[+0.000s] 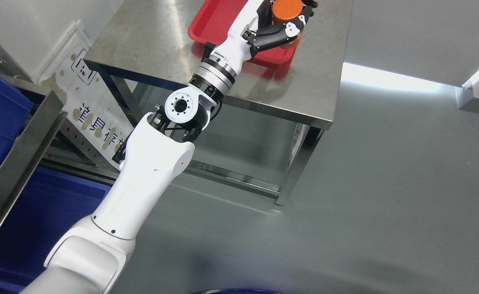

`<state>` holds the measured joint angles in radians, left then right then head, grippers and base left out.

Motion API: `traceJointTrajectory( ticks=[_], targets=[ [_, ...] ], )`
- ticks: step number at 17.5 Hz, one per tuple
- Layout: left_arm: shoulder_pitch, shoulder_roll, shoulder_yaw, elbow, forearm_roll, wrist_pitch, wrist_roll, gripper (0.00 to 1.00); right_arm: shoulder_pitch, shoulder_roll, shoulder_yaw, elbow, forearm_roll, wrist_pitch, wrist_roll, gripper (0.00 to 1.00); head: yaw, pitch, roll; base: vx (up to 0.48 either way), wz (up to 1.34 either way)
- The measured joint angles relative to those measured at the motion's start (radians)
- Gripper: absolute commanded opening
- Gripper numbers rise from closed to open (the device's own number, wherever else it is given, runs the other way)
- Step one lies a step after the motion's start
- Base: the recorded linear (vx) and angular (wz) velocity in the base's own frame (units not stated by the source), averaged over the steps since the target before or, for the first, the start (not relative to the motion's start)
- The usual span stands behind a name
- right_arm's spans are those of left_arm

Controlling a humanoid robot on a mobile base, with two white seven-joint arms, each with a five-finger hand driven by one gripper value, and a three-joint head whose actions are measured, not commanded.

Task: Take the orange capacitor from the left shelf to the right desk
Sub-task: 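Lower the left hand over the red tray and open fingers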

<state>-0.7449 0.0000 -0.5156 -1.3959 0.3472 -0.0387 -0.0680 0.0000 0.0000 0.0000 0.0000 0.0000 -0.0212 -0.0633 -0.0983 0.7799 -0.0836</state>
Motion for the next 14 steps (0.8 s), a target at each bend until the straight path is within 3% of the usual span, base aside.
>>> traceJointTrajectory(
  ticks=[6, 14],
  targets=[
    [-0.040, 0.000, 0.011, 0.138, -0.029, -0.013, 0.045, 0.05, 0.000, 0.000, 0.000, 0.000, 0.000, 0.000, 0.000, 1.00, 0.0000, 0.000, 0.000, 0.237, -0.03],
    [-0.011, 0.000, 0.038, 0.246, -0.080, -0.015, 0.009, 0.10, 0.000, 0.000, 0.000, 0.000, 0.000, 0.000, 0.000, 1.00, 0.0000, 0.000, 0.000, 0.219, -0.01]
  ],
)
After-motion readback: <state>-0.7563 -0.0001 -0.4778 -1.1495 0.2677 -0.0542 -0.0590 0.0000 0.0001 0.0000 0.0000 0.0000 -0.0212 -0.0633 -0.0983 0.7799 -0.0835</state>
